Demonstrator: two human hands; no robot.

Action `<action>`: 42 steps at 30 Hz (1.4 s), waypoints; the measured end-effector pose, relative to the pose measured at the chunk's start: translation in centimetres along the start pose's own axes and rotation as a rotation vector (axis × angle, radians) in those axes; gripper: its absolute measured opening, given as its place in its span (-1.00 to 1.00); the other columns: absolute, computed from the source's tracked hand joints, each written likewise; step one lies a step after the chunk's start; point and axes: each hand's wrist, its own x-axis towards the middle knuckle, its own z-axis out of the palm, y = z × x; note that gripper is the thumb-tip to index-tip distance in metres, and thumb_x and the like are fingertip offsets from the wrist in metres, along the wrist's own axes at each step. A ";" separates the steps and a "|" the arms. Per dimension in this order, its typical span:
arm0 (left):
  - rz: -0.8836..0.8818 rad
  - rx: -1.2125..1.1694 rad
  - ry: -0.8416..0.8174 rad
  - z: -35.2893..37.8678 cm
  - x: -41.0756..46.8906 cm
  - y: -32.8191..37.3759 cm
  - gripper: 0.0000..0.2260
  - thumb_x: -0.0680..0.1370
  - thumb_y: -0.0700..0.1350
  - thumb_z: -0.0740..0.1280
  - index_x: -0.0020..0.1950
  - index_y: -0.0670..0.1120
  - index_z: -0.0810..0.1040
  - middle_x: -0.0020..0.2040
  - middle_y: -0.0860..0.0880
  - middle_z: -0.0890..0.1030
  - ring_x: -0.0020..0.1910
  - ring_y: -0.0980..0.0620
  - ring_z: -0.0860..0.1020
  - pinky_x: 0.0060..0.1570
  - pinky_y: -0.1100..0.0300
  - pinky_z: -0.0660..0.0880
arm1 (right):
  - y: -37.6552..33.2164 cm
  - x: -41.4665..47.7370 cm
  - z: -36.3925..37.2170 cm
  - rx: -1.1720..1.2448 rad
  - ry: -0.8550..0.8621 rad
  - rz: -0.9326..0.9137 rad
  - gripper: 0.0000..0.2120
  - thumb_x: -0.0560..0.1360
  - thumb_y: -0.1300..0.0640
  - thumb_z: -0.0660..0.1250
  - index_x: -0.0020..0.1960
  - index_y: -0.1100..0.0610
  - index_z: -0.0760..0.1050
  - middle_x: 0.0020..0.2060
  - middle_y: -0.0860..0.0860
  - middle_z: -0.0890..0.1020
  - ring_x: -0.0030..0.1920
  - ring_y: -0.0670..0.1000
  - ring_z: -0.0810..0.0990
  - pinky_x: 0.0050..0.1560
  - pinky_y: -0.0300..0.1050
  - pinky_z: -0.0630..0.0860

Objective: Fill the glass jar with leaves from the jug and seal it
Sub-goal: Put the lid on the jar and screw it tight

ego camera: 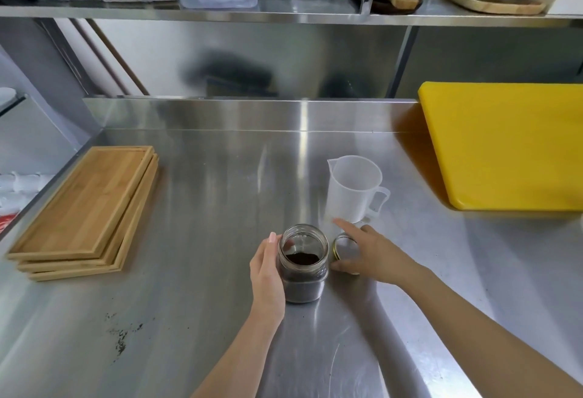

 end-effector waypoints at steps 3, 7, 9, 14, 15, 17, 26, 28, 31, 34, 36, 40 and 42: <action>-0.008 0.004 -0.003 0.1 0.0 0.1 -0.71 0.52 0.03 0.23 -0.27 -0.04 0.65 -0.29 0.01 0.65 -0.19 0.04 0.57 0.01 0.11 0.44 | -1.8 -0.5 -2.1 0.037 0.065 -0.065 -0.36 0.33 -0.19 0.39 0.32 -0.32 0.17 0.15 0.06 0.39 0.10 0.11 0.45 0.05 -0.07 0.42; 0.003 0.000 -0.008 0.0 -0.1 0.2 -0.72 0.49 0.05 0.24 -0.28 -0.06 0.62 -0.28 -0.04 0.60 -0.17 -0.02 0.52 -0.01 0.08 0.42 | -4.1 -1.3 -4.5 0.034 0.221 -0.101 -0.50 0.29 -0.26 0.37 0.17 -0.23 0.31 -0.03 0.02 0.41 -0.09 0.07 0.50 -0.12 -0.12 0.41; 0.010 0.012 -0.010 0.0 -0.2 0.3 -0.72 0.54 0.00 0.23 -0.31 -0.02 0.61 -0.31 0.00 0.59 -0.21 0.02 0.52 -0.03 0.10 0.41 | -5.0 -1.6 -5.1 0.085 0.306 -0.128 -0.50 0.27 -0.25 0.41 0.07 -0.11 0.29 -0.06 0.02 0.43 -0.14 0.06 0.49 -0.17 -0.09 0.46; 0.001 0.019 0.006 0.1 -0.1 0.2 -0.65 0.59 -0.08 0.21 -0.36 0.06 0.62 -0.38 0.14 0.59 -0.29 0.19 0.52 -0.10 0.21 0.41 | -6.3 -2.5 -5.0 0.271 0.419 -0.180 -0.49 0.23 -0.15 0.49 -0.10 0.07 0.27 -0.16 0.06 0.47 -0.17 0.04 0.48 -0.28 -0.16 0.46; 0.008 0.023 -0.001 0.0 -0.1 0.2 -0.66 0.59 -0.07 0.21 -0.35 0.04 0.61 -0.37 0.12 0.58 -0.27 0.17 0.51 -0.10 0.21 0.40 | -6.4 -2.6 -4.8 0.287 0.421 -0.201 -0.50 0.22 -0.14 0.49 -0.12 0.08 0.28 -0.16 0.06 0.48 -0.17 0.03 0.49 -0.28 -0.15 0.47; 0.017 0.020 -0.008 0.0 0.0 0.2 -0.68 0.59 -0.08 0.21 -0.34 0.02 0.59 -0.35 0.08 0.55 -0.25 0.13 0.49 -0.12 0.22 0.40 | -6.7 -3.0 -4.5 0.338 0.405 -0.237 -0.51 0.20 -0.17 0.48 -0.16 0.06 0.28 -0.14 0.08 0.51 -0.14 0.06 0.52 -0.23 -0.02 0.53; 0.025 0.006 -0.038 0.0 0.1 0.1 -0.63 0.60 -0.12 0.19 -0.39 0.03 0.57 -0.42 0.12 0.55 -0.35 0.18 0.47 -0.23 0.29 0.40 | -6.4 -3.4 -2.3 0.101 0.282 -0.457 -0.62 0.25 -0.14 0.40 -0.21 0.09 0.34 -0.03 -0.17 0.42 0.08 -0.27 0.28 0.00 -0.11 0.41; 0.021 0.008 -0.040 0.0 0.1 0.1 -0.62 0.60 -0.12 0.19 -0.39 0.04 0.58 -0.42 0.13 0.55 -0.35 0.20 0.48 -0.26 0.34 0.42 | -6.6 -3.3 -2.1 0.058 0.255 -0.464 -0.63 0.26 -0.14 0.40 -0.18 0.08 0.35 -0.01 -0.13 0.44 0.05 -0.26 0.24 0.00 -0.11 0.40; 0.025 0.049 -0.059 0.0 0.1 0.0 -0.64 0.60 -0.10 0.18 -0.35 0.05 0.60 -0.40 0.13 0.59 -0.33 0.20 0.51 -0.26 0.38 0.44 | -6.8 -3.2 -2.1 0.058 0.200 -0.441 -0.60 0.26 -0.18 0.37 -0.04 -0.06 0.29 -0.01 -0.11 0.46 -0.01 -0.12 0.28 -0.02 -0.16 0.43; 0.019 0.070 -0.036 0.0 0.1 0.1 -0.61 0.60 -0.10 0.18 -0.36 0.12 0.61 -0.41 0.19 0.60 -0.36 0.30 0.52 -0.29 0.46 0.44 | -7.2 -3.1 -2.6 0.036 0.122 -0.468 -0.55 0.28 -0.18 0.36 0.07 -0.17 0.23 0.00 -0.20 0.40 0.09 -0.27 0.21 -0.02 -0.30 0.29; 0.015 0.086 -0.029 0.0 0.0 0.2 -0.59 0.60 -0.10 0.16 -0.36 0.16 0.62 -0.41 0.23 0.61 -0.36 0.34 0.52 -0.29 0.48 0.43 | -7.4 -2.9 -3.1 -0.001 0.080 -0.505 -0.54 0.30 -0.15 0.37 0.11 -0.15 0.25 0.01 -0.22 0.38 0.12 -0.40 0.14 -0.02 -0.34 0.23; 0.005 0.100 -0.016 0.1 -0.2 0.4 -0.54 0.61 -0.12 0.15 -0.37 0.26 0.62 -0.41 0.31 0.61 -0.36 0.40 0.53 -0.29 0.53 0.42 | -7.8 -2.6 -3.8 -0.035 0.021 -0.542 -0.56 0.29 -0.10 0.39 0.08 -0.15 0.28 0.00 -0.21 0.41 0.10 -0.43 0.15 -0.05 -0.38 0.21; 0.001 0.135 -0.025 0.0 -0.2 0.4 -0.57 0.61 -0.10 0.16 -0.36 0.23 0.61 -0.41 0.30 0.60 -0.36 0.39 0.52 -0.29 0.53 0.42 | -7.6 -2.4 -4.0 -0.067 -0.032 -0.528 -0.52 0.27 -0.11 0.40 0.09 -0.21 0.24 0.01 -0.22 0.42 0.13 -0.37 0.16 -0.06 -0.41 0.20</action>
